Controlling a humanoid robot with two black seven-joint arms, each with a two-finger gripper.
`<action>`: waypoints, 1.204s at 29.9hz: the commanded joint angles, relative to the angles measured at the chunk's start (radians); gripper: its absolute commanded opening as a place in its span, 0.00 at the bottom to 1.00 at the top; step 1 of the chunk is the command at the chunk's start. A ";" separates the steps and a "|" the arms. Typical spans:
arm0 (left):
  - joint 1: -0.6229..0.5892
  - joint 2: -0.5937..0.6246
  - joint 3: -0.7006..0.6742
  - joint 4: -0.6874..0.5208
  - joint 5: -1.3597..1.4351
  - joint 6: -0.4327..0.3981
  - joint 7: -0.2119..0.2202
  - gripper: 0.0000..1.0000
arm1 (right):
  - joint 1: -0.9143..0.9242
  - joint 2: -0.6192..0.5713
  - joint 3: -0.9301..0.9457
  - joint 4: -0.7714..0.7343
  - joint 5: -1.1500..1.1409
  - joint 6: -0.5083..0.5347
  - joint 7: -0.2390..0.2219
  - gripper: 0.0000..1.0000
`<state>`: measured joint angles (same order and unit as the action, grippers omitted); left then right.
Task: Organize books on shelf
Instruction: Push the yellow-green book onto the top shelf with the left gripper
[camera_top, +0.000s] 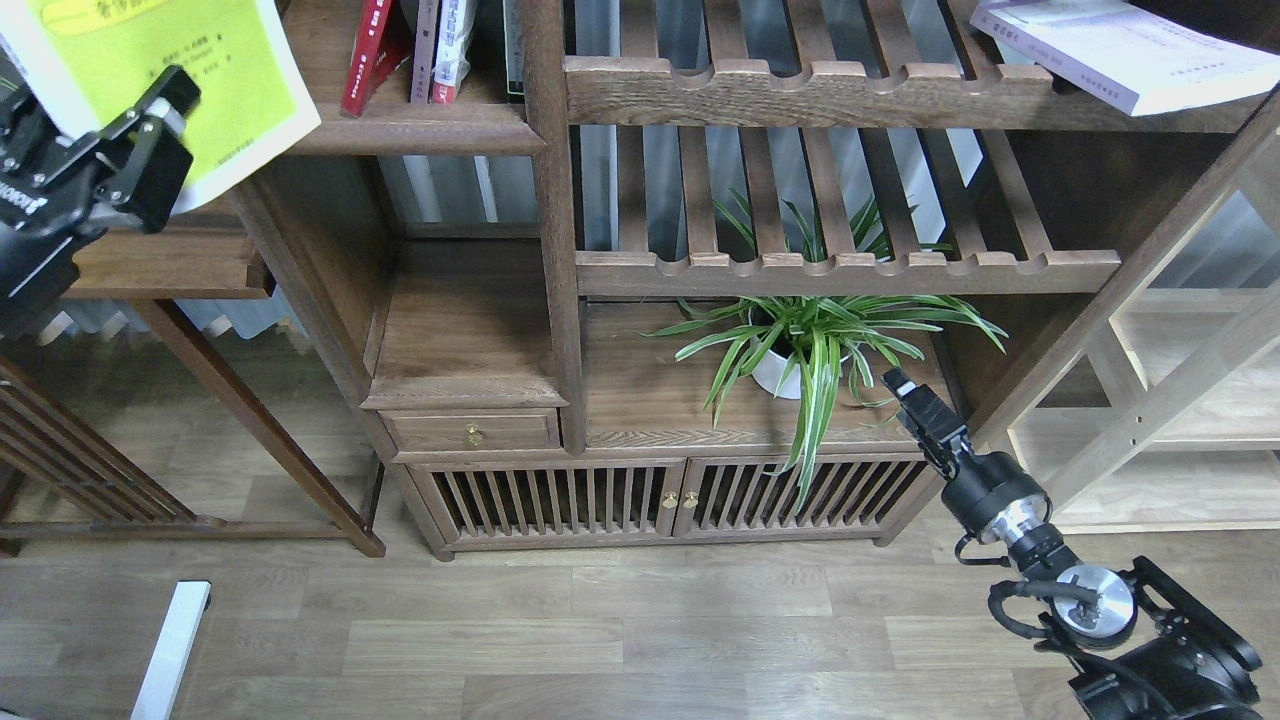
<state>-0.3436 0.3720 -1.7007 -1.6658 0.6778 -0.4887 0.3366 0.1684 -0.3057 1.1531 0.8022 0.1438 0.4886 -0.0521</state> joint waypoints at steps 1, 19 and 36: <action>-0.021 0.002 0.015 0.018 0.005 0.000 0.010 0.00 | 0.000 0.008 -0.001 0.003 -0.001 0.000 0.000 0.92; -0.155 0.002 0.090 0.077 0.051 0.000 0.035 0.00 | 0.014 0.005 0.002 0.048 0.002 0.000 -0.002 0.92; -0.132 0.064 0.004 0.090 0.052 0.000 0.039 0.00 | 0.016 -0.001 -0.006 0.049 -0.001 0.000 -0.003 0.92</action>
<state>-0.4743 0.4345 -1.6974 -1.5871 0.7286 -0.4885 0.3772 0.1828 -0.3046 1.1476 0.8514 0.1435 0.4887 -0.0552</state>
